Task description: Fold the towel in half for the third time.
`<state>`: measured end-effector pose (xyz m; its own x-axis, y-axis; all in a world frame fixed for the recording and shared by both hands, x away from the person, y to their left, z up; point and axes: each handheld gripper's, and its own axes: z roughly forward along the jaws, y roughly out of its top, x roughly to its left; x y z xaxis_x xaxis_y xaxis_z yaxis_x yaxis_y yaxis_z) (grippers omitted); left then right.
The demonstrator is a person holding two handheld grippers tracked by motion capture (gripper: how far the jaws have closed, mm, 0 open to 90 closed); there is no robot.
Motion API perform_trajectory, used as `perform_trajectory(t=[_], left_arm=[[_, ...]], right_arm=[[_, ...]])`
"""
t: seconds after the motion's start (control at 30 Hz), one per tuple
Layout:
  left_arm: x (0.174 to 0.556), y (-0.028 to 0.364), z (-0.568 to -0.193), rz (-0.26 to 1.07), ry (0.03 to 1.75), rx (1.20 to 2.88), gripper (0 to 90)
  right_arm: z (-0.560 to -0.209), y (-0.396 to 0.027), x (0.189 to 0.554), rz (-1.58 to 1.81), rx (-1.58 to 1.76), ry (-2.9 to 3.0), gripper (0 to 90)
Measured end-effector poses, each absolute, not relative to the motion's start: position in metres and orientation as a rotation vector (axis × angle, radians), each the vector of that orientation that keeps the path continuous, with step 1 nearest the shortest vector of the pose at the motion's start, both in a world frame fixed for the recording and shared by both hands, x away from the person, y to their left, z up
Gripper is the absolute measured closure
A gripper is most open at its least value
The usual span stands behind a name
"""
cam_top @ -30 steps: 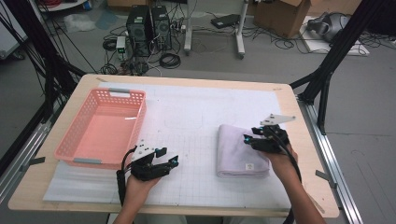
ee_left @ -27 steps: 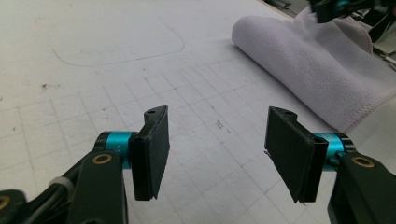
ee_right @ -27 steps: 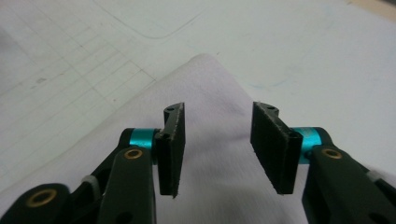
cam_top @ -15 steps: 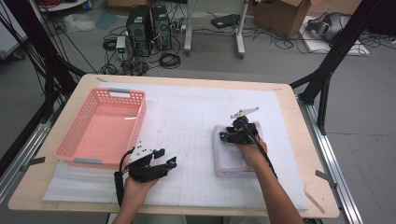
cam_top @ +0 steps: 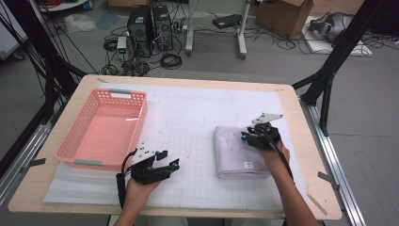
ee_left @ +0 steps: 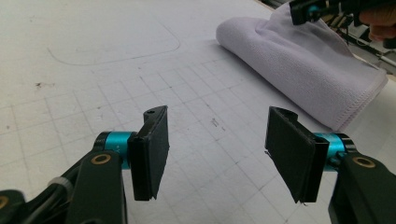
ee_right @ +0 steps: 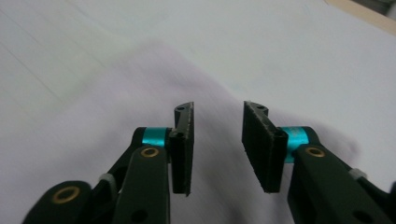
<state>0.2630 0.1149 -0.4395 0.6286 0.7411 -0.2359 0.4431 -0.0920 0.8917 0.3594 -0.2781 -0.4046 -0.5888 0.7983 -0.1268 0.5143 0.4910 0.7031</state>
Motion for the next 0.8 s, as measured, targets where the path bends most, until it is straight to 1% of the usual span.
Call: perform_trajectory(t=[0.13,0.27,0.3,0.33,0.5,0.63,0.8], left_arm=[[0.262,0.113,-0.439,0.329,0.962,1.731,39.5],[0.262,0.113,-0.438,0.331,0.96,1.728,39.3],[0.262,0.113,-0.439,0.333,0.963,1.728,39.2],[0.262,0.114,-0.439,0.333,0.967,1.727,39.2],[0.262,0.114,-0.438,0.337,0.959,1.729,39.1],[0.262,0.113,-0.438,0.335,0.957,1.731,38.7],[0.261,0.111,-0.438,0.334,0.955,1.732,38.5]], right_arm=[[-0.422,-0.3,0.357,0.832,1.168,2.309,65.8],[-0.422,-0.315,0.352,0.872,1.244,2.273,63.5],[-0.418,-0.321,0.346,0.899,1.228,2.252,62.3],[-0.418,-0.321,0.346,0.899,1.228,2.252,62.3],[-0.412,-0.327,0.323,1.022,1.162,2.275,59.7],[-0.414,-0.325,0.303,1.084,1.114,2.324,50.1],[-0.427,-0.326,0.289,1.039,1.081,2.363,51.5]])
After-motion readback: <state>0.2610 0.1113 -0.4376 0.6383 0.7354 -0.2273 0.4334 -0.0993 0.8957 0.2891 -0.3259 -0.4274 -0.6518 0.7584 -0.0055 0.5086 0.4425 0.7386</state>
